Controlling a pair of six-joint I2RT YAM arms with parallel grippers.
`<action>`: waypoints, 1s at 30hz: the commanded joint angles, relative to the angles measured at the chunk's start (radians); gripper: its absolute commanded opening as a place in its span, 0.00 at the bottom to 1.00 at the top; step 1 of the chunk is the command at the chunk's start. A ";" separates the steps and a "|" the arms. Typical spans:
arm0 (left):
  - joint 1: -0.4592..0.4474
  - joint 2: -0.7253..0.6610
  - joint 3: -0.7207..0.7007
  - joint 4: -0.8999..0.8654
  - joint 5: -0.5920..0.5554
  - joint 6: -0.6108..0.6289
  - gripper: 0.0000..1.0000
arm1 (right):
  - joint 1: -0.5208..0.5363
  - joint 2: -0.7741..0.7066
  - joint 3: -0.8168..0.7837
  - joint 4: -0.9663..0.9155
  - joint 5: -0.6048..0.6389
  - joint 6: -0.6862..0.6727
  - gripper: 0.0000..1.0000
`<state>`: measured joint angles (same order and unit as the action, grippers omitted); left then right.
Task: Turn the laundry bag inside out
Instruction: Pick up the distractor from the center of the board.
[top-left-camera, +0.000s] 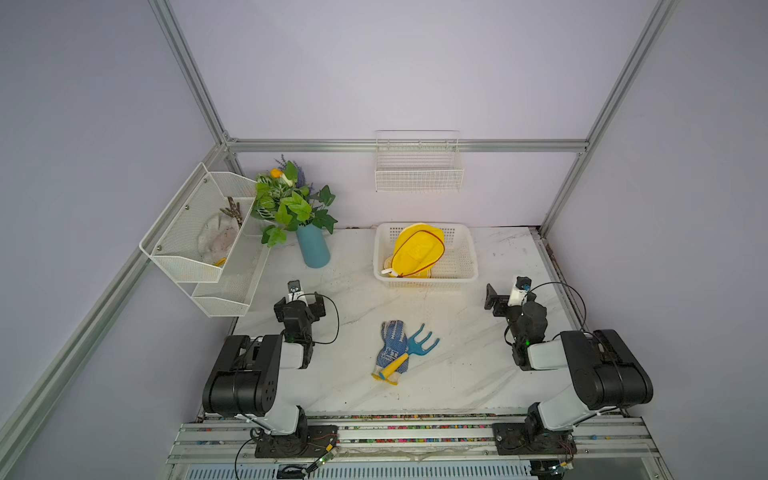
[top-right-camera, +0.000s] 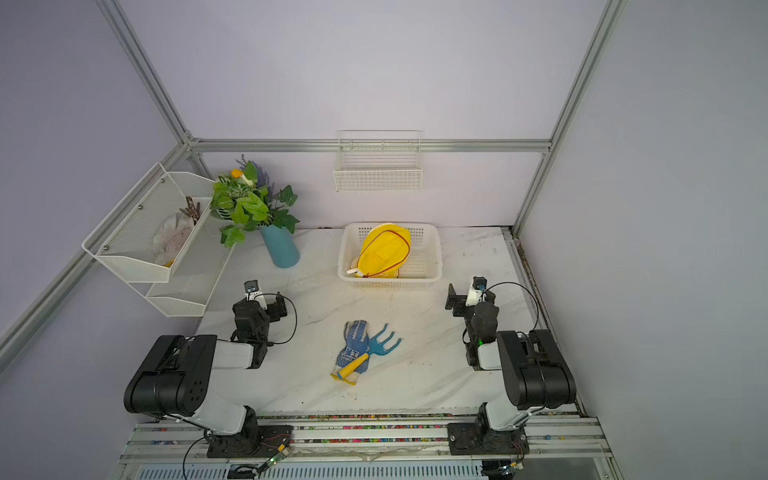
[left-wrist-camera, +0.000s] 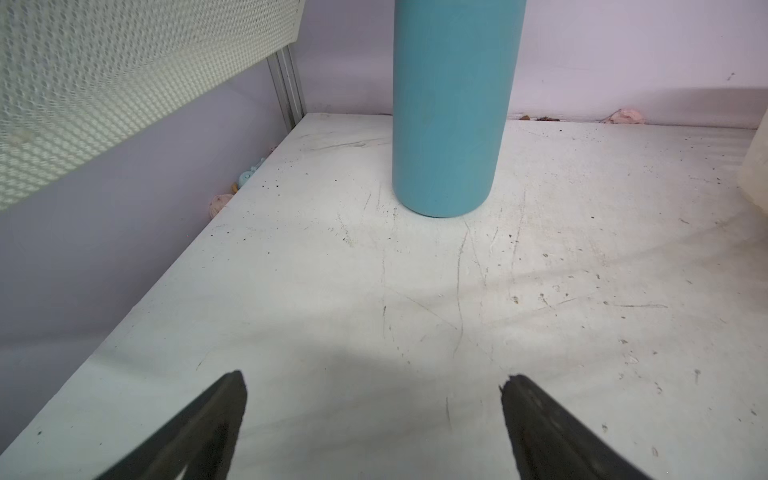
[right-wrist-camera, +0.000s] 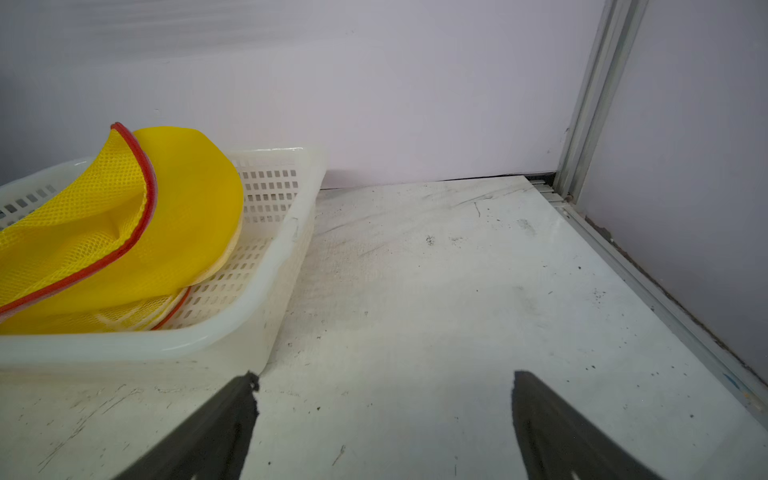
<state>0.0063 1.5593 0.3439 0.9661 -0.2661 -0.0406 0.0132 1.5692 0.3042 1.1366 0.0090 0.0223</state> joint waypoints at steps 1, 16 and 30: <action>-0.002 0.015 0.020 0.013 0.002 0.002 1.00 | 0.001 0.003 -0.010 0.029 0.005 0.005 1.00; -0.002 0.004 0.027 -0.018 0.019 0.012 1.00 | 0.001 0.003 -0.011 0.030 0.005 0.005 0.99; -0.002 0.002 0.027 -0.020 0.021 0.011 1.00 | 0.001 0.003 -0.011 0.030 0.004 0.006 1.00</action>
<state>0.0063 1.5589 0.3439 0.9554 -0.2588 -0.0399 0.0132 1.5692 0.3042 1.1366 0.0090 0.0223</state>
